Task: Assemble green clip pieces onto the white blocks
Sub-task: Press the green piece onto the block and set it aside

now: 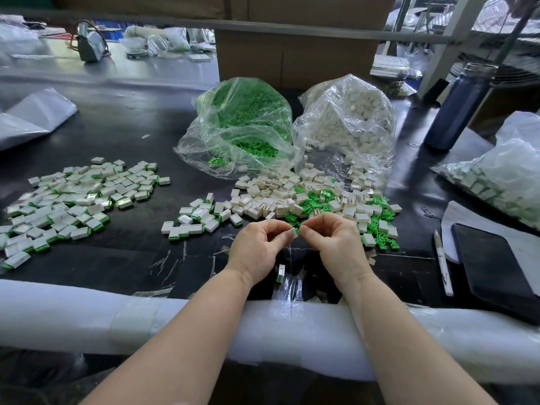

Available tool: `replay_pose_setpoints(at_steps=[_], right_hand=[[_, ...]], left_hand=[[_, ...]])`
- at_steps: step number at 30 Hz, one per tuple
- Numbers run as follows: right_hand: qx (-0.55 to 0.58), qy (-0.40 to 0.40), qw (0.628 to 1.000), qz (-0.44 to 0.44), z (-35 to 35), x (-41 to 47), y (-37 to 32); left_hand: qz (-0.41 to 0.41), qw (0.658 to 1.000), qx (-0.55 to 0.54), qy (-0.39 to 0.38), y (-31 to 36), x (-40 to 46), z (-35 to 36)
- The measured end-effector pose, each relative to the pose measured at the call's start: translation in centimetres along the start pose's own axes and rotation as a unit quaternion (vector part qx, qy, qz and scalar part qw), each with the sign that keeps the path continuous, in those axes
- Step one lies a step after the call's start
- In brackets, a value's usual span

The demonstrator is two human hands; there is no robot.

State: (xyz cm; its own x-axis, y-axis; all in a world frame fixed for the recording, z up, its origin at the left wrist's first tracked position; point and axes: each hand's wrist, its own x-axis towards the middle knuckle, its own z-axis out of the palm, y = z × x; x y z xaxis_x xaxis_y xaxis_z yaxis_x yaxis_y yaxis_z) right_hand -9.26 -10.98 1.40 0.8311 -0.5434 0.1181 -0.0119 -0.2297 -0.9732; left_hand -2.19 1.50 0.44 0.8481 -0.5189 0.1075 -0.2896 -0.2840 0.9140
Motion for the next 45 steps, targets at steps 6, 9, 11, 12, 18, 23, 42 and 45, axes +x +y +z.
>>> replay_pose_setpoints(at_steps=[6, 9, 11, 12, 18, 23, 42, 45], right_hand=[[-0.017, -0.024, 0.999, -0.022, 0.2, -0.2, -0.4], [-0.019, -0.03, 0.999, -0.019, 0.1, -0.3, -0.4], [-0.017, -0.037, 0.999, -0.012, 0.0, -0.3, -0.5], [-0.016, -0.041, 0.999, -0.008, 0.0, -0.3, -0.5], [-0.015, -0.059, 0.998, 0.008, -0.3, -0.4, -0.5], [-0.015, -0.066, 0.998, 0.012, -0.4, -0.4, -0.4], [0.001, -0.098, 0.995, 0.012, -0.9, -0.4, -0.6], [-0.005, -0.106, 0.994, 0.015, -0.9, -0.4, -0.5]], left_hand=[[-0.008, 1.0, -0.028, -0.008, -0.1, 0.0, 0.0], [0.002, 1.0, -0.008, -0.016, 0.0, 0.0, 0.0], [0.01, 1.0, 0.014, -0.021, 0.1, -0.1, 0.0], [0.016, 0.999, 0.027, -0.022, 0.2, -0.1, 0.1], [0.057, 0.996, 0.071, -0.022, 0.3, -0.3, 0.0], [0.076, 0.993, 0.09, -0.025, 0.4, -0.4, 0.1], [0.113, 0.987, 0.108, -0.047, 0.7, -0.5, 0.1], [0.12, 0.984, 0.114, -0.064, 0.6, -0.5, 0.2]])
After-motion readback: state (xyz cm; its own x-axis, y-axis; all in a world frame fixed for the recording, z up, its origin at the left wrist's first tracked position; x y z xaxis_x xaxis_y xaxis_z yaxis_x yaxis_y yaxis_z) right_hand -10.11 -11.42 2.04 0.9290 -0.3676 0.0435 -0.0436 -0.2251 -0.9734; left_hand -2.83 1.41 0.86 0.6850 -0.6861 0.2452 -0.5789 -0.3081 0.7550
